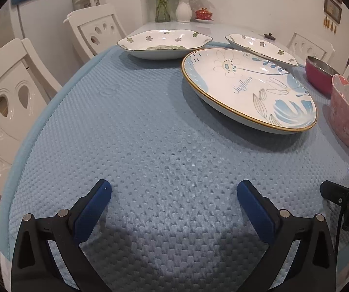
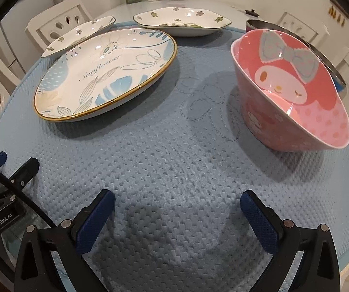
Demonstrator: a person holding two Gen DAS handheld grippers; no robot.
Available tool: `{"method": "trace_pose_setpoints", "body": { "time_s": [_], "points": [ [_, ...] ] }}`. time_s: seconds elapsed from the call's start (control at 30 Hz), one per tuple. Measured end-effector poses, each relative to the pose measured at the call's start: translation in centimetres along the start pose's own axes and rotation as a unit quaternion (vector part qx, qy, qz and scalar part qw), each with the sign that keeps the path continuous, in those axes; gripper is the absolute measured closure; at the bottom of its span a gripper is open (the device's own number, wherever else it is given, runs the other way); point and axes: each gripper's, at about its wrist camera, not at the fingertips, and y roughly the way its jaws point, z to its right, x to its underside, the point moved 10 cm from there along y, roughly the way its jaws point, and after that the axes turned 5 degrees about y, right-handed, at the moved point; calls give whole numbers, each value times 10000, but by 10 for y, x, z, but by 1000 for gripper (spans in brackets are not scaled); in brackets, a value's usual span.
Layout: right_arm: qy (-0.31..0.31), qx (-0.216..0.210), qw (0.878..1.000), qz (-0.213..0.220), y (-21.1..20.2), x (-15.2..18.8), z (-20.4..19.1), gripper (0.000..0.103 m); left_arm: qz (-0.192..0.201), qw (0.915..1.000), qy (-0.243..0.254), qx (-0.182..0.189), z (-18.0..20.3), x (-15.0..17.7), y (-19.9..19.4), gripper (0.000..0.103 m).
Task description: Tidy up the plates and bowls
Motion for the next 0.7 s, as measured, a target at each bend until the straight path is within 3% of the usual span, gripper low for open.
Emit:
{"method": "trace_pose_setpoints", "body": {
  "time_s": [0.7],
  "points": [
    [160,-30,9979,620,-10,2,2,0,-1,10000,-12,7,0,0,0,0]
  ]
}}
